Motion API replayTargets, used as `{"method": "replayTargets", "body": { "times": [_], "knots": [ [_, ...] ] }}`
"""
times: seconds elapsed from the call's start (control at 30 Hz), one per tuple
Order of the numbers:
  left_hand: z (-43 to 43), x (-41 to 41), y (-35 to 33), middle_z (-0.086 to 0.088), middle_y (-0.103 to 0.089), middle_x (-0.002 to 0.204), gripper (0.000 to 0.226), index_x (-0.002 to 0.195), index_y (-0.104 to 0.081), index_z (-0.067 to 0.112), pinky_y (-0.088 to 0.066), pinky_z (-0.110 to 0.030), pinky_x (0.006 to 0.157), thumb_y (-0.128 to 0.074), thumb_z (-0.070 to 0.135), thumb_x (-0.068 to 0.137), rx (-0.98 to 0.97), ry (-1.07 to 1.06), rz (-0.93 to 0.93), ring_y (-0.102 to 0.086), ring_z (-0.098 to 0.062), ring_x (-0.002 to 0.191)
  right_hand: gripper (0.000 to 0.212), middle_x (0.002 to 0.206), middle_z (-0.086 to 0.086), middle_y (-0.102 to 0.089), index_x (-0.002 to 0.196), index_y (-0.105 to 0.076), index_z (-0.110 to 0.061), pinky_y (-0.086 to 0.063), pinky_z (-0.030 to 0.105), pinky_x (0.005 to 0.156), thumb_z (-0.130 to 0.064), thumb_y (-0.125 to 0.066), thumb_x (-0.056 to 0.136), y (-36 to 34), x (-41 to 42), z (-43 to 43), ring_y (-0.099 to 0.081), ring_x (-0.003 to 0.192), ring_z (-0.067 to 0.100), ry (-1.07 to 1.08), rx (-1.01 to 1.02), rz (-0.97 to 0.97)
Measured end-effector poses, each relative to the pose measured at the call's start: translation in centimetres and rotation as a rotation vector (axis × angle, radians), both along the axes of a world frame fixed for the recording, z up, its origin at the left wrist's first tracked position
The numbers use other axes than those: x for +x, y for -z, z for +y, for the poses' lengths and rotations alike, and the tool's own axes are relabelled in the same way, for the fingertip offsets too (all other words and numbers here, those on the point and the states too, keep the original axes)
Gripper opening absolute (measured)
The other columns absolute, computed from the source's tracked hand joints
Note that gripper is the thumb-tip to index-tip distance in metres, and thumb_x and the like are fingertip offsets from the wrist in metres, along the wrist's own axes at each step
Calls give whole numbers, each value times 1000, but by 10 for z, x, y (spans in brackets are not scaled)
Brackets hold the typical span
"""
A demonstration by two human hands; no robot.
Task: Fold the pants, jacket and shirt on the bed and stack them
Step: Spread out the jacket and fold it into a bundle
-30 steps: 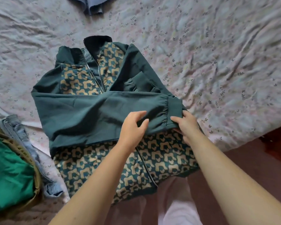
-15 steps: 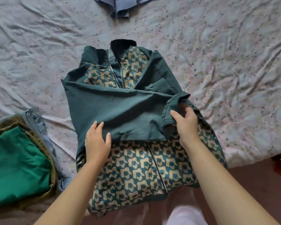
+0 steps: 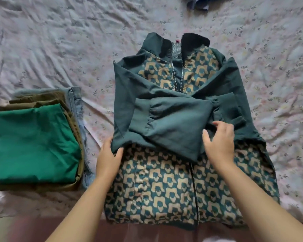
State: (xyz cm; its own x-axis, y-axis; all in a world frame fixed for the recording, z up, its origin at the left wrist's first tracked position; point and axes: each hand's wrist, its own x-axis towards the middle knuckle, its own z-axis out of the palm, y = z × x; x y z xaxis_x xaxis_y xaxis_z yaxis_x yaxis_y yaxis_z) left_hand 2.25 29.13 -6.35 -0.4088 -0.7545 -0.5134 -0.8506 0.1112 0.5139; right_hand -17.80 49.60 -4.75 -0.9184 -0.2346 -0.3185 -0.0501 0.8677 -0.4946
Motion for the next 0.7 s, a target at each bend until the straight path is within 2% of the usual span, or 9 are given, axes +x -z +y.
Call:
{"method": "replayTargets", "body": {
  "times": [0.07, 0.17, 0.27, 0.33, 0.47, 0.53, 0.63, 0.7],
  "knots": [
    [2, -10, 1, -7, -52, 126, 40, 129, -41, 17, -43, -37, 84, -51, 18, 91, -31, -21, -21, -51, -28, 109, 48, 118, 13, -48, 128, -40, -5, -42, 40, 91, -26, -57, 89, 4, 3, 7, -50, 103, 25, 66, -17, -176],
    [2, -16, 7, -12, -44, 134, 49, 135, -35, 11, -42, -43, 87, -52, 15, 90, -141, 124, -118, -48, -34, 114, 56, 109, 5, -53, 134, -33, -9, -41, 28, 80, -27, -60, 88, 9, 2, -4, -53, 86, 13, 169, -231, -408],
    [-1, -13, 8, -18, -44, 131, 50, 134, -35, 5, -42, -46, 82, -52, 11, 88, -226, 232, -206, -50, -40, 107, 59, 117, 4, -58, 128, -38, -8, -46, 31, 90, -28, -67, 82, 16, -3, -18, -57, 100, 16, 316, -398, -499],
    [-3, -14, 4, -21, -48, 125, 46, 131, -38, 2, -43, -46, 76, -51, 9, 88, -242, 220, -211, -52, -42, 101, 52, 119, 7, -59, 122, -46, -7, -47, 37, 95, -24, -70, 79, 15, -8, -25, -57, 106, 22, 366, -453, -523],
    [2, -13, 1, -26, -58, 98, 46, 117, -49, -6, -49, -45, 53, -69, 10, 78, -335, 485, -134, -60, -43, 74, 40, 115, 2, -59, 117, -49, -14, -46, 30, 89, -13, -67, 81, -3, -7, -31, -57, 103, 17, 276, -555, -495],
    [1, -13, -1, -27, -56, 99, 43, 115, -47, -6, -46, -46, 57, -66, 11, 81, -319, 464, -160, -58, -43, 77, 37, 113, -1, -58, 113, -48, -17, -45, 28, 90, -11, -66, 82, -10, 2, -29, -56, 103, 14, 246, -579, -445],
    [-4, -11, -7, -30, -52, 108, 32, 115, -42, -6, -39, -49, 67, -51, 7, 88, -281, 268, -173, -54, -48, 85, 34, 108, -9, -59, 111, -48, -19, -47, 22, 88, -9, -65, 83, -19, 11, -15, -58, 99, 6, 254, -652, -346],
    [-5, -5, -10, -32, -52, 109, 33, 119, -42, -6, -39, -51, 67, -47, 0, 87, -305, 291, -138, -53, -50, 82, 35, 107, -9, -61, 113, -50, -17, -49, 17, 84, -7, -65, 82, -22, 11, -2, -59, 96, 2, 271, -712, -324]
  ]
}}
